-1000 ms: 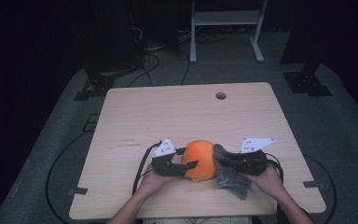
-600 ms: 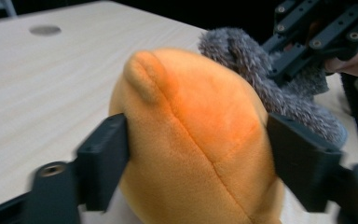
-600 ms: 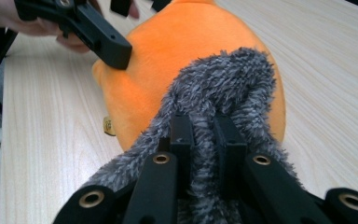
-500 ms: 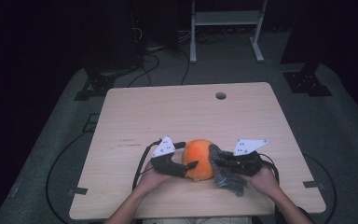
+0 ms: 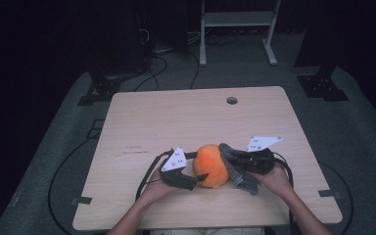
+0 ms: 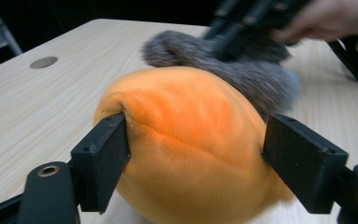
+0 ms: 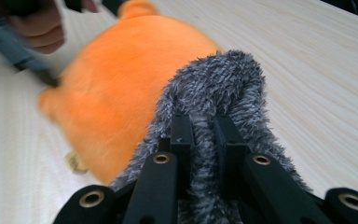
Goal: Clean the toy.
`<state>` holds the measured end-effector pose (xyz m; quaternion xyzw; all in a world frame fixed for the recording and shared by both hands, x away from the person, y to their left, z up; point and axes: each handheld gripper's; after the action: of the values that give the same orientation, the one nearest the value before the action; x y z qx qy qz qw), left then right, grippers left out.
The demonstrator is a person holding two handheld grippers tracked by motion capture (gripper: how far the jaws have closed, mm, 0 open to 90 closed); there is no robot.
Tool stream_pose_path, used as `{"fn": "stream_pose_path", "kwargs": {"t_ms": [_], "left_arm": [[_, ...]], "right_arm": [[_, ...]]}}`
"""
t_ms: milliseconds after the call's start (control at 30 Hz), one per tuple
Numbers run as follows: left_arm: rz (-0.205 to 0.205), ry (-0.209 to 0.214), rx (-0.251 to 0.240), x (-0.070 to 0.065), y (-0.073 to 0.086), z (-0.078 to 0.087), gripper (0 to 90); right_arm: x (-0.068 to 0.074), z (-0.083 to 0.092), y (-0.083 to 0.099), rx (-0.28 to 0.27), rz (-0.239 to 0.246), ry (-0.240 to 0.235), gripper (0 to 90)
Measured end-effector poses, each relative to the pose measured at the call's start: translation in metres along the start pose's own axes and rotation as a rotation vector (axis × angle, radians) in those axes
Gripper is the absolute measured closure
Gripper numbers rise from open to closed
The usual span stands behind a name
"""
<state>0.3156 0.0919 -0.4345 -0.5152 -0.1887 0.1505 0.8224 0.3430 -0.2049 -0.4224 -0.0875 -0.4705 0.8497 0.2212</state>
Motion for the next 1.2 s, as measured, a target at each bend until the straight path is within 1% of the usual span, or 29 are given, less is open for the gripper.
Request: {"fn": "stream_pose_path", "kwargs": {"t_ms": [33,100,133,200,233,300,333,367,433,467,500,600,667,733,800,833,867,933,967,1000,1033,1067,1100,1133,1167,1200], "left_arm": [[0.002,-0.011,0.007,0.0,0.0,-0.001,21.4],[-0.001,-0.036,0.018,0.0,0.0,-0.002,27.0],[0.003,-0.035,0.019,0.001,0.0,-0.002,29.4],[0.009,-0.035,0.022,0.001,0.0,-0.003,31.7],[0.001,-0.035,0.019,0.0,-0.001,-0.004,32.0],[-0.013,-0.037,0.017,-0.003,-0.003,-0.006,32.1],[-0.021,-0.039,0.018,-0.004,-0.004,-0.006,32.2],[-0.027,-0.04,0.024,-0.005,-0.004,-0.006,32.2],[-0.015,-0.041,0.033,-0.003,-0.003,-0.006,32.2],[-0.002,-0.037,0.033,-0.001,-0.001,-0.005,32.2],[0.014,-0.032,0.03,0.001,0.002,-0.005,32.4],[0.055,-0.03,0.029,0.006,0.007,-0.004,33.1],[0.065,-0.032,0.025,0.007,0.008,-0.004,33.1],[0.066,-0.038,0.022,0.007,0.007,-0.005,33.1],[0.069,-0.045,0.014,0.006,0.007,-0.006,32.9],[0.057,-0.05,0.011,0.005,0.006,-0.005,31.7],[0.044,-0.057,-0.006,0.005,0.005,-0.003,28.9],[0.017,-0.08,-0.056,0.003,0.001,0.001,19.9],[0.007,-0.087,-0.08,0.003,0.0,0.003,19.1],[0.003,-0.085,-0.094,0.003,-0.001,0.003,21.6],[-0.004,-0.089,-0.088,0.003,0.0,0.002,29.3],[-0.003,-0.084,-0.077,0.004,0.001,0.0,35.6],[0.015,-0.072,-0.066,0.005,0.002,-0.003,43.1],[0.038,-0.069,-0.054,0.007,0.002,-0.005,47.7],[0.058,-0.071,-0.05,0.008,0.002,-0.006,50.6],[0.067,-0.075,-0.047,0.009,0.001,-0.006,51.7]], "right_arm": [[-0.002,-0.001,-0.001,0.0,-0.008,-0.01,79.9],[-0.001,-0.001,-0.003,0.0,-0.007,-0.015,79.9],[0.001,0.001,-0.005,-0.007,-0.003,-0.018,79.9],[0.008,0.006,-0.012,-0.047,0.007,-0.05,80.0],[0.014,0.007,-0.017,-0.065,0.024,-0.064,80.1],[0.028,0.005,-0.028,-0.067,0.076,-0.076,80.1],[0.034,0.002,-0.034,-0.055,0.101,-0.081,80.1],[0.039,-0.002,-0.038,-0.034,0.125,-0.077,80.1],[0.042,-0.01,-0.042,0.021,0.168,-0.052,80.1],[0.041,-0.013,-0.041,0.025,0.166,-0.052,80.1],[0.038,-0.013,-0.04,0.021,0.146,-0.058,80.2],[0.03,-0.011,-0.03,0.039,0.124,-0.028,80.3],[0.023,-0.007,-0.021,0.046,0.099,-0.014,80.3],[0.016,-0.002,-0.014,0.054,0.074,0.004,80.3],[0.014,0.0,-0.01,0.056,0.061,0.011,80.2],[0.013,0.0,-0.008,0.052,0.053,0.008,80.3],[0.012,-0.001,-0.007,0.05,0.051,0.005,80.3],[0.011,-0.002,-0.006,0.051,0.052,0.011,80.3],[0.01,-0.003,-0.006,0.05,0.049,0.012,80.3],[0.008,-0.003,-0.006,0.046,0.047,0.012,80.2],[0.007,-0.003,-0.006,0.046,0.038,0.012,80.2],[0.006,-0.003,-0.006,0.043,0.031,0.01,80.2],[0.005,-0.003,-0.005,0.043,0.028,0.008,80.2],[0.004,-0.004,-0.005,0.046,0.026,0.008,80.2],[0.005,-0.003,-0.005,0.045,0.021,0.01,80.2],[0.006,-0.002,-0.007,0.038,0.021,0.016,80.2]]}}
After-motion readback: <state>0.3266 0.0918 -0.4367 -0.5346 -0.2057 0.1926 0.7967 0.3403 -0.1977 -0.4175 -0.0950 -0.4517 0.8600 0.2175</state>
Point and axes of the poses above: each handheld gripper's, and its own axes: z roughly backward along the jaws, y roughly out of its underside, x roughly to its left, and after that the axes turned 4 degrees about -y, right-handed
